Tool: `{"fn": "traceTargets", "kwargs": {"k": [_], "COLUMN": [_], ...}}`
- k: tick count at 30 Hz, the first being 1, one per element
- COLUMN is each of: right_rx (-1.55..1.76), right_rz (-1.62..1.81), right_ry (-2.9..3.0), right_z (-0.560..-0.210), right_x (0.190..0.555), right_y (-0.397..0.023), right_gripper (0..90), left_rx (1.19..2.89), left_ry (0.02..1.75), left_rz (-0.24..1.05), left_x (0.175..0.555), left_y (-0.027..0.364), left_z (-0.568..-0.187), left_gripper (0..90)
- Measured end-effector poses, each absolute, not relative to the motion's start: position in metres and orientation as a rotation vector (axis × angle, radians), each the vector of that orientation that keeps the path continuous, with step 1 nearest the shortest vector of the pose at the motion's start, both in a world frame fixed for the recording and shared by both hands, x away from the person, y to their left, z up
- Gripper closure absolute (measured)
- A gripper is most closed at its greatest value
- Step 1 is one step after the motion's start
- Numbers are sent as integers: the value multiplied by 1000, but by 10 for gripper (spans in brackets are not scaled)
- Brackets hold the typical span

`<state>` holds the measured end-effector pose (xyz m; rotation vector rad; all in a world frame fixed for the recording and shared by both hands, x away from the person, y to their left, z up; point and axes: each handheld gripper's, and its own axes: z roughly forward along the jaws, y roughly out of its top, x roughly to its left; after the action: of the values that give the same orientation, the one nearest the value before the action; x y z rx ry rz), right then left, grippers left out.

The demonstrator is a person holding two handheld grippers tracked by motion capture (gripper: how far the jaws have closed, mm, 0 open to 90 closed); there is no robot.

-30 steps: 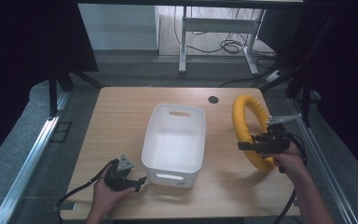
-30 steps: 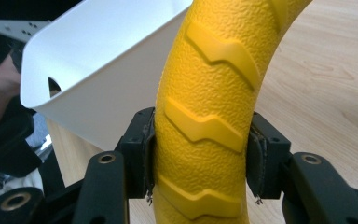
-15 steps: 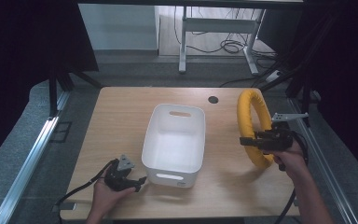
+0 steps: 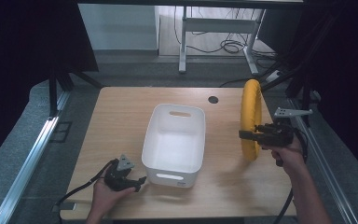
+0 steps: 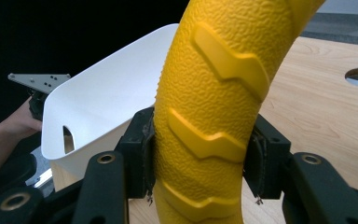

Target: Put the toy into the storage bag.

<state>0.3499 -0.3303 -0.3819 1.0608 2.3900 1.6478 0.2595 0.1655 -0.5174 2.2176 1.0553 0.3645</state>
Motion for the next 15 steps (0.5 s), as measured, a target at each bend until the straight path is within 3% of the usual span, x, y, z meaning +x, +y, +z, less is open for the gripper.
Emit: {"fn": "traceTargets", "kwargs": {"k": [15], "right_rx": [1073], "right_rz": [1721], "right_ry": [2284], "right_z": [-376], "right_x": [348], "right_y": [-323], "right_gripper": [507], "left_rx": [2217], "left_ry": [1055], "left_rz": [359], "left_x": [260], "left_y": [164], "left_z": [-519], "left_gripper": [204]}}
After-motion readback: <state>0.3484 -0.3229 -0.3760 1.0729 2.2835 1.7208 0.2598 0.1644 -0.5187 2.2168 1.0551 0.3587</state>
